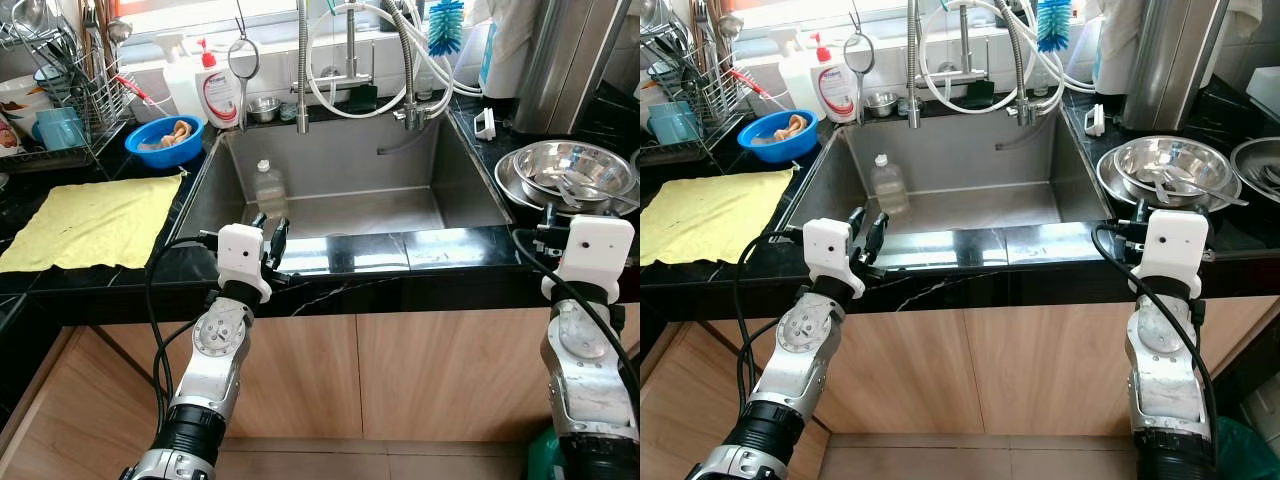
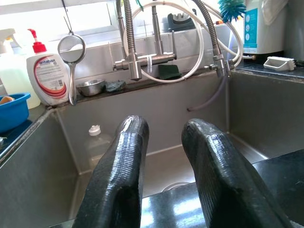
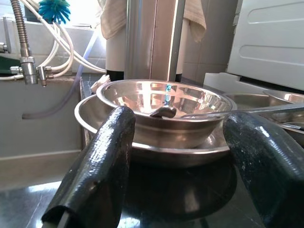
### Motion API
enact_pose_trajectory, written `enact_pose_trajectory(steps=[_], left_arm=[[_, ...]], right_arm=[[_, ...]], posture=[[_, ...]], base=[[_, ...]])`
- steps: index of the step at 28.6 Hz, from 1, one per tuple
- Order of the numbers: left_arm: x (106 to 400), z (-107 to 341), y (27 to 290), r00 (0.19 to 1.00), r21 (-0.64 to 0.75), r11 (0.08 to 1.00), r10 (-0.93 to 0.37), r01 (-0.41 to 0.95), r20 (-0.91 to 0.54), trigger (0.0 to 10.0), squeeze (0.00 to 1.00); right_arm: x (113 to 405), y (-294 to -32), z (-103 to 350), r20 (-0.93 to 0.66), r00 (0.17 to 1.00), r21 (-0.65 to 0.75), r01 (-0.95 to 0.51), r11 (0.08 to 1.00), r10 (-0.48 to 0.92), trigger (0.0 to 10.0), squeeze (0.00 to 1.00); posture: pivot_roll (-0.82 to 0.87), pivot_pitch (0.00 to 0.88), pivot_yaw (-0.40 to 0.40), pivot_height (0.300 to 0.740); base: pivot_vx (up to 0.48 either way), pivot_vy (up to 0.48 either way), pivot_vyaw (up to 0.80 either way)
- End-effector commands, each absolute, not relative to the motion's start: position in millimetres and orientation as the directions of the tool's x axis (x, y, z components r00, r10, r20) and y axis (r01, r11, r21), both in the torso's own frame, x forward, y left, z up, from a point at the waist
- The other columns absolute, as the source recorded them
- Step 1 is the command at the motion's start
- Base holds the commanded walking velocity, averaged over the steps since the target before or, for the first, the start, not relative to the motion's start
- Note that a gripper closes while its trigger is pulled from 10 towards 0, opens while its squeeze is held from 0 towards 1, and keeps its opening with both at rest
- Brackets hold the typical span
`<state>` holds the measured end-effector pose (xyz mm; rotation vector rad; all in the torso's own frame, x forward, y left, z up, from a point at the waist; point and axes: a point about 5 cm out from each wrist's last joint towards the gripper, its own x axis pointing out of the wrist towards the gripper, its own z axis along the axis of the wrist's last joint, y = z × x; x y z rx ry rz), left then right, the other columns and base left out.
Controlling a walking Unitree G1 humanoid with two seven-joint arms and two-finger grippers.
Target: Kitchen organization
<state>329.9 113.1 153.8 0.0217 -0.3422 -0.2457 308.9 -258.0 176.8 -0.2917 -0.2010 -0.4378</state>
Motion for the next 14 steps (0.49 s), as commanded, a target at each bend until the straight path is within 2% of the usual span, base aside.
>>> enact_pose_trajectory(steps=[1,2,3,4,11,12,13,14], left_arm=[[332,152,117,0.921,0.068,0.972,-0.235,0.225,0.309,10.0,0.0],[331,151,117,0.922,0.066,0.972,-0.234,0.224,0.309,10.0,0.0],[331,151,117,0.922,0.066,0.972,-0.234,0.224,0.309,10.0,0.0],[331,151,116,0.922,0.065,0.972,-0.234,0.225,0.31,10.0,0.0],[331,152,115,0.921,0.061,0.972,-0.233,0.225,0.311,10.0,0.0],[331,152,115,0.922,0.06,0.973,-0.232,0.224,0.311,10.0,0.0],[331,152,115,0.922,0.056,0.974,-0.228,0.222,0.314,10.0,0.0],[331,152,115,0.922,0.055,0.974,-0.227,0.221,0.314,10.0,0.0]], right_arm=[[312,-255,179,0.263,0.887,-0.223,0.438,0.871,-0.379,3.8,0.0],[312,-254,180,0.269,0.888,-0.21,0.432,0.877,-0.373,4.6,0.0],[312,-254,180,0.269,0.888,-0.21,0.432,0.877,-0.373,4.6,0.0],[313,-251,179,0.267,0.892,-0.216,0.424,0.88,-0.364,10.0,0.0],[316,-248,179,0.273,0.893,-0.222,0.421,0.88,-0.358,10.0,0.0],[317,-247,179,0.275,0.894,-0.22,0.418,0.881,-0.355,3.2,0.0],[318,-245,181,0.284,0.898,-0.209,0.401,0.892,-0.337,0.0,0.0],[319,-244,182,0.287,0.899,-0.21,0.397,0.894,-0.332,0.0,0.0]], posture=[[-0.25,0.0,0.161,0.74],[-0.25,0.0,0.163,0.74],[-0.25,0.0,0.163,0.74],[-0.25,0.0,0.163,0.74],[-0.25,0.0,0.16,0.74],[-0.26,0.0,0.16,0.74],[-0.25,0.0,0.157,0.74],[-0.25,0.0,0.157,0.74]], base=[[0.0,0.0,0.0],[0.0,0.0,0.0],[0.0,0.0,0.0],[0.0,0.0,0.0],[0.0,0.0,0.0],[0.0,0.0,0.0],[0.0,0.0,0.0],[0.0,0.0,0.0]])
